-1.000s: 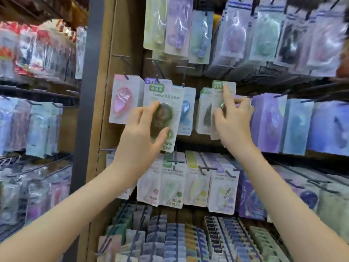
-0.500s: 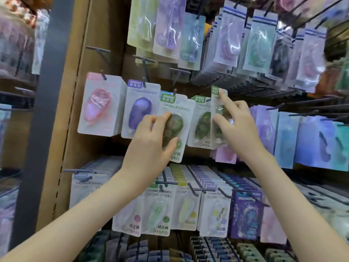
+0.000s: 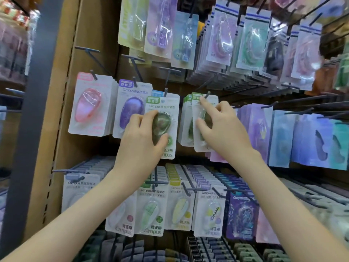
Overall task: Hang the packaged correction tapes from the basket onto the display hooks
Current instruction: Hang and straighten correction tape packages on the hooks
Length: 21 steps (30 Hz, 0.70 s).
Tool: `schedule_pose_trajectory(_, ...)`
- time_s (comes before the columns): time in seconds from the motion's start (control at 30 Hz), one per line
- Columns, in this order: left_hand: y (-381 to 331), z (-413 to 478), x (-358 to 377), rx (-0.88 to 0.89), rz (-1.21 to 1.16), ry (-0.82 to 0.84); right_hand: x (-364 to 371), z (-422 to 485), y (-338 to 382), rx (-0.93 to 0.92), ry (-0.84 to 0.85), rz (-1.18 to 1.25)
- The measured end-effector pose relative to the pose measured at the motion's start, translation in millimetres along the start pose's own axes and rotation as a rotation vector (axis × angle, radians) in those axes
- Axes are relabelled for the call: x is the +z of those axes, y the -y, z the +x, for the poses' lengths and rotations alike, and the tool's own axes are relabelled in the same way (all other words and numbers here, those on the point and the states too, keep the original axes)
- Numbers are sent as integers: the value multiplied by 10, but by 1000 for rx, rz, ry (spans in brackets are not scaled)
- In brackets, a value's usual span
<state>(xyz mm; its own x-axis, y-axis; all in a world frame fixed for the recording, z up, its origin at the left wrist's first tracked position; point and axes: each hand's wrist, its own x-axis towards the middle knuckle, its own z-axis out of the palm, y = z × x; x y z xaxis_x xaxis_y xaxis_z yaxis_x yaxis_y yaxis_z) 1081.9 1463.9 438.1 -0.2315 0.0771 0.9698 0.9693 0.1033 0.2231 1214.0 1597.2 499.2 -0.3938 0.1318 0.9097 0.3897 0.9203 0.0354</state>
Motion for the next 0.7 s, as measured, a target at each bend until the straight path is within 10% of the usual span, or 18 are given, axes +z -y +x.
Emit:
schedule_pose_trajectory(0.2,-114,-50,45,107,-7,-56,95,137,13,80,171,33)
schedule_pose_trajectory(0.5,-461,-46,95,112,-35,24,-233,-165,-33,205,69,882)
schedule_pose_trajectory(0.7,-642,156,375,100,-78,77,-202,-186,-84,189,124,861)
